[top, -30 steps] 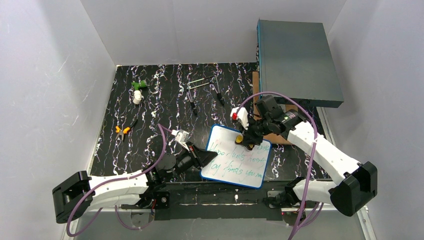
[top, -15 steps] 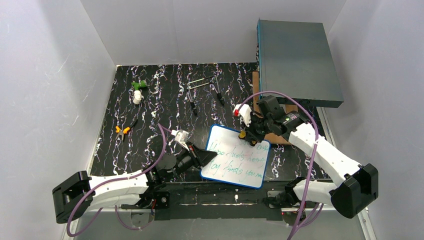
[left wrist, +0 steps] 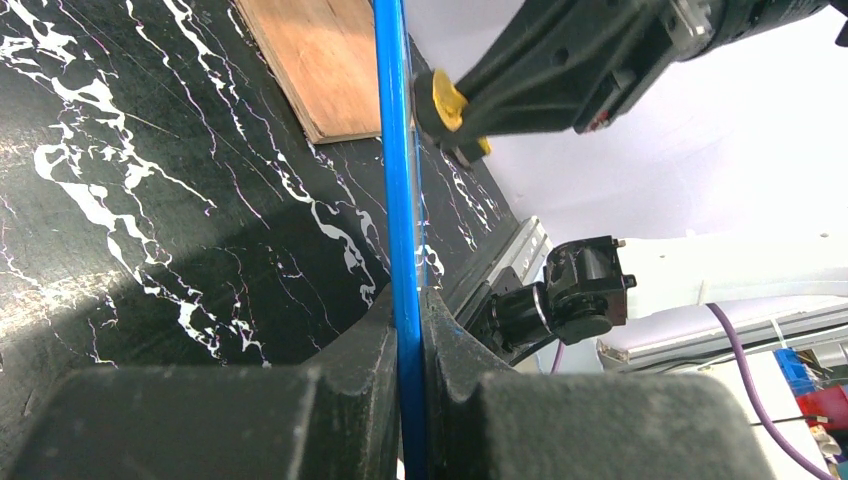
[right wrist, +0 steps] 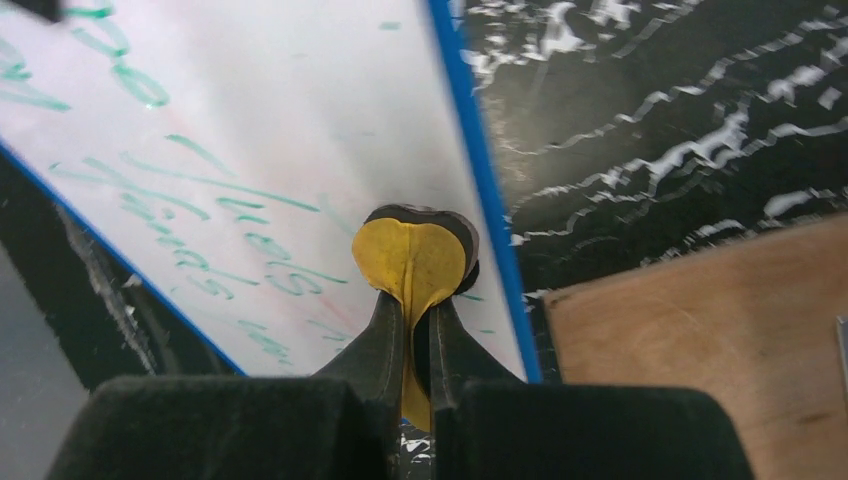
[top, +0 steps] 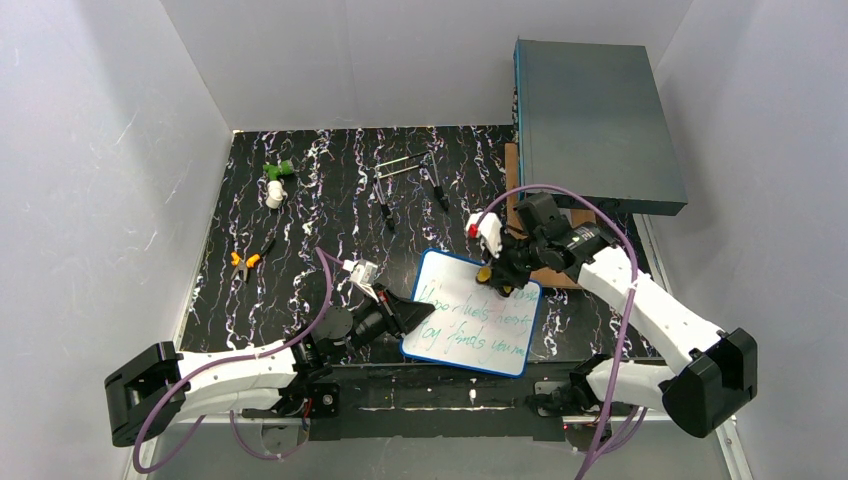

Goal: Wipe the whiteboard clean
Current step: Erase the whiteboard at the center of the board.

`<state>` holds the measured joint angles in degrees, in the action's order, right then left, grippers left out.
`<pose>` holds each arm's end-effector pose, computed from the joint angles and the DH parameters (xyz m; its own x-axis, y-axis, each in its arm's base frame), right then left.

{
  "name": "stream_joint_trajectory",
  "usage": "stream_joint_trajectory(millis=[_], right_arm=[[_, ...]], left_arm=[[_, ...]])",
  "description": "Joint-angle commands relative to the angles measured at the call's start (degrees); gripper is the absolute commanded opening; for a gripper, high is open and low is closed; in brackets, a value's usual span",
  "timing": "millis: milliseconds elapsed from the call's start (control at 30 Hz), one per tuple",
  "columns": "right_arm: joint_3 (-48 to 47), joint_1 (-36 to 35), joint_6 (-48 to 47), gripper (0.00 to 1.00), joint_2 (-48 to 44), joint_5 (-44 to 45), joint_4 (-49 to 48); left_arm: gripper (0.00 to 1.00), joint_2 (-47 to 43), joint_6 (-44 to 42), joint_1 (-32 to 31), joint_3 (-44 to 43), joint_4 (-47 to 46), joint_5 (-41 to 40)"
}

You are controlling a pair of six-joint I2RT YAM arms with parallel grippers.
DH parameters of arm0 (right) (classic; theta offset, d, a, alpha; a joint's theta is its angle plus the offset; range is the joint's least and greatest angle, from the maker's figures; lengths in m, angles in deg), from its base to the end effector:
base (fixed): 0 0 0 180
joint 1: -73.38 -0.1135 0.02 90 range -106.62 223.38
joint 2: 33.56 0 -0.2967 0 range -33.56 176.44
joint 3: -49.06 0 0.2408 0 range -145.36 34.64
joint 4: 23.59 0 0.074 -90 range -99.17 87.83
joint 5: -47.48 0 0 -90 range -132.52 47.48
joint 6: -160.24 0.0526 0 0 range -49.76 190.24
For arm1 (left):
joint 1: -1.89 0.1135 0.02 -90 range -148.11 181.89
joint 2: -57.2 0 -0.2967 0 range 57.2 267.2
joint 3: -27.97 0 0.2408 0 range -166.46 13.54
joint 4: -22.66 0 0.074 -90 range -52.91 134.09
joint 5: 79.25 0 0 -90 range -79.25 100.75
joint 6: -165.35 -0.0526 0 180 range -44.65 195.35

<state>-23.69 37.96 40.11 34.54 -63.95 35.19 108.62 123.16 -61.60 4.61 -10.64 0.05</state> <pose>0.1693 0.1440 0.3087 -0.2128 -0.7247 -0.6554 -0.9490 0.3130 -0.0381 0.0858 -0.1501 0.2436 -0.5630 -0.5024 -0.6562 0.5653 0.3451 -0.7492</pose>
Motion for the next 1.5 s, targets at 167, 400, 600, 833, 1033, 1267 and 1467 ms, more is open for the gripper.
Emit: stream_joint_trajectory(millis=[167, 400, 600, 833, 1033, 1267, 1467], right_arm=[[0.94, 4.07, 0.19, 0.01, -3.47, -7.67, -1.2], [1.32, 11.09, -6.18, 0.01, -9.63, -31.19, 5.3], [6.56, 16.16, -4.27, 0.01, -13.75, -30.98, -0.79], [7.61, 16.52, -4.04, 0.01, -13.0, -27.25, -1.7], [8.62, 18.1, -4.79, 0.01, -14.02, -28.18, -1.72], [8.65, 20.08, -5.7, 0.01, -14.47, -29.86, -0.77], [8.61, 21.09, -6.67, 0.01, -15.2, -31.56, -0.13]], left_arm=[[0.0, 0.4, -4.83, 0.11, -0.94, 2.64, 0.55], [0.0, -1.85, -5.28, 0.11, -1.74, 6.73, 0.94], [0.0, -4.89, -6.29, 0.11, -0.37, 8.33, 0.16], [0.0, -5.14, -11.08, 0.12, -0.43, 9.33, -0.09], [0.0, -2.63, -13.77, 0.19, 1.61, 2.5, -3.43], [0.0, 4.18, -19.79, 1.24, -2.79, -7.47, -3.53], [0.0, 10.84, -22.43, 3.8, -6.17, -15.82, -0.1]])
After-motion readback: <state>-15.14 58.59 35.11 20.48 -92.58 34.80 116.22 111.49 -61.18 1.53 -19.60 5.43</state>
